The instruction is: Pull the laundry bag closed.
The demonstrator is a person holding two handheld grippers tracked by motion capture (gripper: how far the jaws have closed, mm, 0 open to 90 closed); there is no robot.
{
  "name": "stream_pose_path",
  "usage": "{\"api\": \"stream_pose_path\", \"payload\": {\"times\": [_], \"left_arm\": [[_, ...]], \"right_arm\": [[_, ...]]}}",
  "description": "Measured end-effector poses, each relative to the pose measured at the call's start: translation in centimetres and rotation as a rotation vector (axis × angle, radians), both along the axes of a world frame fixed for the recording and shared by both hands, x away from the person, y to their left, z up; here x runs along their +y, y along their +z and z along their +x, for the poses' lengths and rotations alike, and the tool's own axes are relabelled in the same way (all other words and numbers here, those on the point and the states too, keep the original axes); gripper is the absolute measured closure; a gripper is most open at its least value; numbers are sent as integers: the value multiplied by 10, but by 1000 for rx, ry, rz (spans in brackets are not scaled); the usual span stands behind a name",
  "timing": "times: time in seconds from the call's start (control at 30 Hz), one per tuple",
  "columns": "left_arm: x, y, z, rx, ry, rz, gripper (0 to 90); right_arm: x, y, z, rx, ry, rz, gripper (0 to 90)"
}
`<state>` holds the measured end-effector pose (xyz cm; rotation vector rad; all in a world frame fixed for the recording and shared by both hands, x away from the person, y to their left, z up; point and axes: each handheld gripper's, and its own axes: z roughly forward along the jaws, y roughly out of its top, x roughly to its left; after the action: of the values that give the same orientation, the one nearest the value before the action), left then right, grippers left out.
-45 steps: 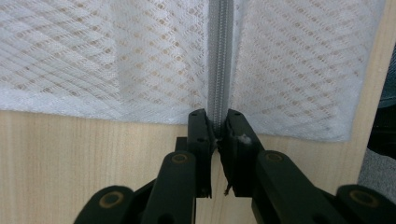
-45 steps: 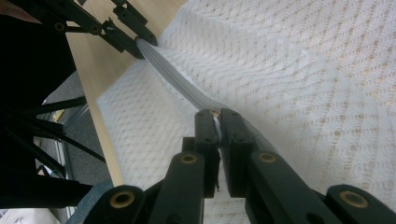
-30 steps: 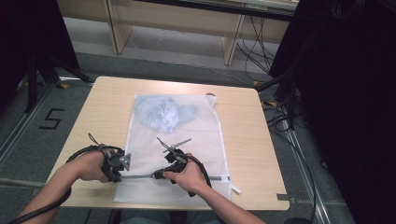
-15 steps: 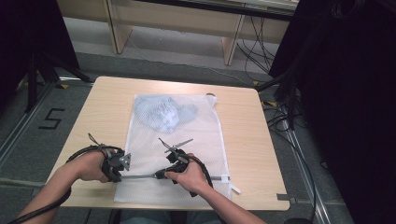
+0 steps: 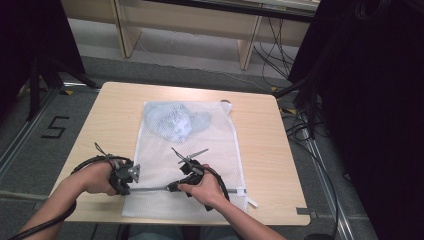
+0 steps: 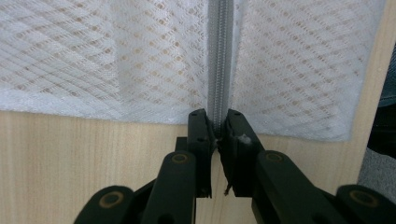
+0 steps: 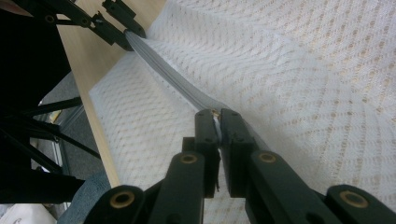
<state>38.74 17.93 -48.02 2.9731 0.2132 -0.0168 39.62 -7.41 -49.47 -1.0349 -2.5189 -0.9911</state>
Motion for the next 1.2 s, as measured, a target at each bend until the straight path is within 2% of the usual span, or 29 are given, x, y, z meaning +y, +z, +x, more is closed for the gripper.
{"api": "stream_pose_path", "payload": {"times": [0.13,0.2,0.33,0.37,0.53,0.6,0.7,0.73,0.8,0.87,0.93,1.1,1.13,1.17,1.2], "left_arm": [[0,0,1,-5,-7,1,818],[0,0,1,-5,-7,1,818],[-1,0,1,-5,-9,4,818],[0,0,1,-7,-10,4,818],[0,0,1,-6,-10,3,818],[-1,0,1,-5,-11,4,818],[-1,1,1,-2,-8,5,818],[-1,0,1,-5,-10,4,818],[0,0,1,-5,-10,4,818],[-1,1,1,-2,-7,5,818],[-1,0,1,-2,-7,5,818],[-1,1,1,-2,-10,7,818],[-1,1,1,-2,-9,6,818],[-1,1,1,-3,-8,6,818],[-1,1,1,-2,-8,5,818]], "right_arm": [[-2,0,1,-13,7,3,871],[-5,1,0,7,-12,-10,871],[-6,0,0,-1,-4,4,871],[-7,1,0,8,-12,-11,871],[-9,2,0,12,-16,-12,871],[-10,1,1,-9,-3,-6,871],[-12,2,1,-4,-13,-10,871],[-13,3,1,11,-26,-16,871],[-13,2,2,-3,-12,-8,871],[-14,3,1,12,-29,-19,871],[-16,1,2,-7,-11,-1,871],[-17,3,1,22,-39,-32,871],[-18,3,1,16,-35,-22,871],[-18,2,2,-9,-17,-9,871],[-19,2,2,-3,-18,-7,871]]}}
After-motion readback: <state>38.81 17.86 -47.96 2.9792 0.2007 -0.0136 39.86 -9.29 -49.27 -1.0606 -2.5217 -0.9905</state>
